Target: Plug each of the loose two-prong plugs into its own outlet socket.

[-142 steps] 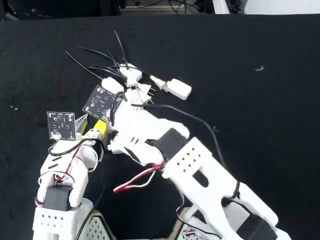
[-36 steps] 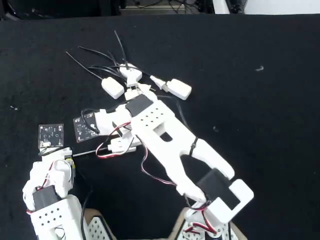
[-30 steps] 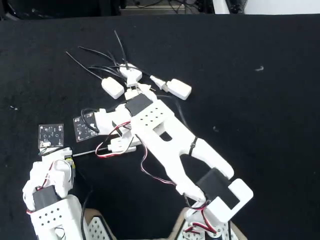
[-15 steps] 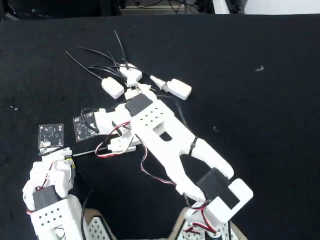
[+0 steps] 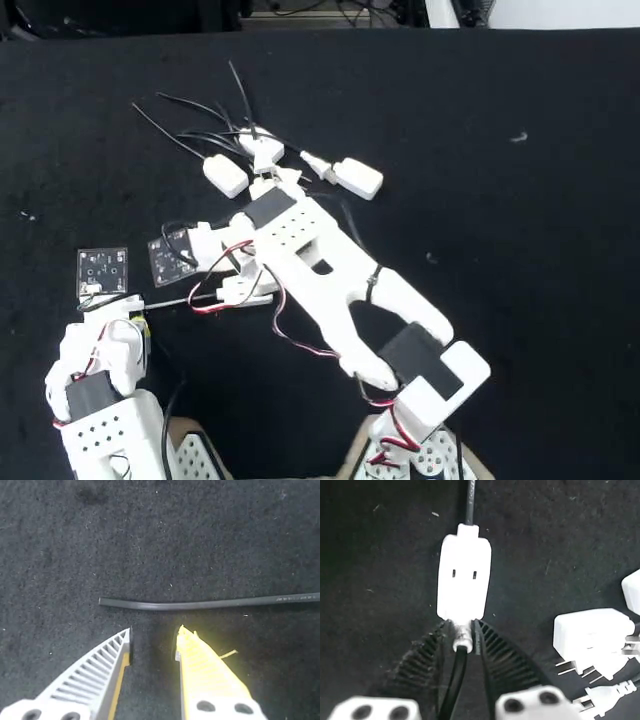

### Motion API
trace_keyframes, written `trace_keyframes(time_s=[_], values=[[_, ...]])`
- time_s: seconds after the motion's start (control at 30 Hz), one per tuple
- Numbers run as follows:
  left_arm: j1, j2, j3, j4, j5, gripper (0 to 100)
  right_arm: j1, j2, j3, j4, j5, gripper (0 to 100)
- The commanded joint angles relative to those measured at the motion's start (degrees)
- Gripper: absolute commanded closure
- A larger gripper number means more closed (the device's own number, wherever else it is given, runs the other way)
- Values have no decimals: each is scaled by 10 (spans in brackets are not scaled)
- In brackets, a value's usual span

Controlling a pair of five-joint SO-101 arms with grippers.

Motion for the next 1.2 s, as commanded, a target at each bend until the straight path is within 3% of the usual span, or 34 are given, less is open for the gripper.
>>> trace_keyframes(time_s=[0.0,0.33,0.47,0.57,0.93,1.07,1.17], values=[[-7,-1,-5,3,-4,841,10,1,-18,-6,8,988],[-7,-1,-5,3,-4,841,7,1,-18,-5,-23,982],[-7,-1,-5,3,-4,840,10,1,-40,-4,-108,851],[-7,-1,-5,3,-4,840,6,0,-51,9,-104,771],[-7,-2,-5,3,-4,840,4,0,-177,183,-94,762],[-7,-2,-5,3,-4,840,-21,1,-174,194,-97,762],[-7,-2,-5,3,-4,840,-51,5,-143,158,-139,762]])
